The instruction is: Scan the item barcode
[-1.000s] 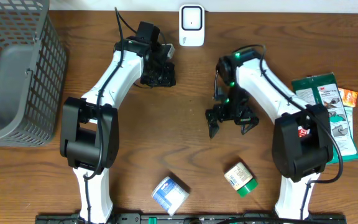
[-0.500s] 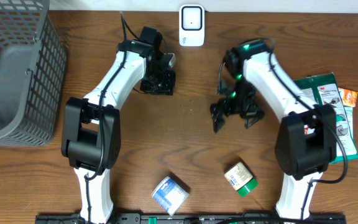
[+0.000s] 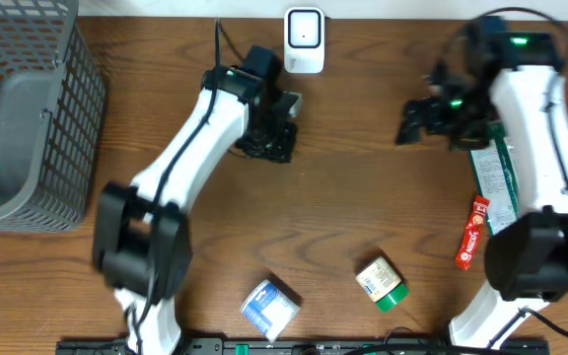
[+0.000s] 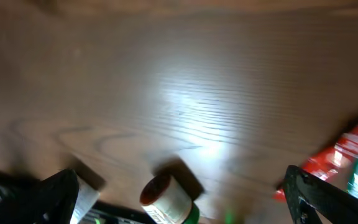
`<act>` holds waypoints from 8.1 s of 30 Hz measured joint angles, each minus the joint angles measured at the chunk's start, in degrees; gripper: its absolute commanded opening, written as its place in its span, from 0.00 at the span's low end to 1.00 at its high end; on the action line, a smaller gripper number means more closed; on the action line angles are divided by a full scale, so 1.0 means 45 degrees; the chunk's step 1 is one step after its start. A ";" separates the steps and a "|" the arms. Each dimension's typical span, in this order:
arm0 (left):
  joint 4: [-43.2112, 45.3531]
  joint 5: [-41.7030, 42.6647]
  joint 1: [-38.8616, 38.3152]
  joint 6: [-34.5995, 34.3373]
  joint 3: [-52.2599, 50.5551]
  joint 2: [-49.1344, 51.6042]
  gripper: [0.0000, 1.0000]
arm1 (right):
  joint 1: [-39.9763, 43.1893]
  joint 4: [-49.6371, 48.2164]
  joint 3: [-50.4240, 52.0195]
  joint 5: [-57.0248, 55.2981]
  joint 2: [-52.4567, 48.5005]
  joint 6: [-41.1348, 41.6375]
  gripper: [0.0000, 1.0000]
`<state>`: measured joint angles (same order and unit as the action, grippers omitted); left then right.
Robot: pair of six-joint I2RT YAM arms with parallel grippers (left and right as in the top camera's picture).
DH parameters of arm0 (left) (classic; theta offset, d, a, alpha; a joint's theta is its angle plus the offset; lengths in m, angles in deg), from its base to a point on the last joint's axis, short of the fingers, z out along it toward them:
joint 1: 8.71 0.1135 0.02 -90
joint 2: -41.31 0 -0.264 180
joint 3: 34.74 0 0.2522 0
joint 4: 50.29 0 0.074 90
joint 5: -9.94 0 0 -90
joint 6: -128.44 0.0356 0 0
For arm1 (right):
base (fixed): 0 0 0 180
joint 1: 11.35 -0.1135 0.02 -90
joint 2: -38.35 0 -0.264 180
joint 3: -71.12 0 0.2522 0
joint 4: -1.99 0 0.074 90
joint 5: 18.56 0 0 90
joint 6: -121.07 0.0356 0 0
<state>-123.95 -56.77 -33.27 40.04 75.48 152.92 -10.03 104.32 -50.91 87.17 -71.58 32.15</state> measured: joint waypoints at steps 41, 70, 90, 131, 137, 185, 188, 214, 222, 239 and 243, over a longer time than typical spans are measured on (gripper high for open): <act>0.3429 -0.2973 -0.7941 -0.0427 -0.3099 -0.1608 0.94 | 0.2380 -0.0495 0.0214 0.0078 0.0039 0.0005 0.99; 0.3245 -0.7019 -0.8874 -0.0690 -0.3317 -0.0578 0.94 | 0.2380 -0.0505 0.0219 0.0078 0.0039 0.0005 0.99; 0.2487 -0.4099 -0.2380 -0.0175 -0.3390 -0.0573 0.74 | 0.2380 -0.0510 0.0223 0.0073 0.0039 0.0005 0.99; 0.3740 -0.4498 -0.2594 0.0155 -0.3390 -0.0588 0.78 | 0.2385 -0.0787 0.0243 0.0078 0.0039 0.0034 0.99; 0.3755 -0.4546 -0.1316 -0.0257 -0.3390 -0.0588 0.15 | 0.2385 -0.0840 0.0243 0.0160 0.0039 0.0049 0.99; 0.4653 -0.4551 0.1268 -0.0981 -0.3390 -0.0588 0.23 | -0.7218 -0.6679 1.8972 0.1137 1.2123 1.2371 0.01; 0.4643 -0.4551 0.1268 -0.0981 -0.3390 -0.0588 0.23 | -0.7218 -0.6917 1.9322 0.0908 1.1754 1.2779 0.02; 0.4362 -0.4551 0.1268 -0.0981 -0.3390 -0.0588 0.24 | -0.7276 -0.9865 1.6844 -0.0500 0.7038 1.1599 0.14; 0.4449 -0.4080 0.1268 -0.0981 -0.3390 -0.0588 0.24 | -0.6824 -1.0477 1.6733 -0.0393 0.7038 1.0593 0.20; 0.4503 -0.1224 0.1268 -0.0981 -0.3390 -0.0588 0.24 | -0.5085 -1.1895 1.5329 0.0947 0.7033 0.9282 0.23; 0.4483 -0.1200 0.1268 -0.0981 -0.3390 -0.0588 0.24 | -0.5110 -1.2041 1.5329 0.1020 0.7033 0.9301 0.22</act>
<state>-103.78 -62.17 -27.57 35.63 60.23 150.28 -33.02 50.14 18.07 91.76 -39.93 74.01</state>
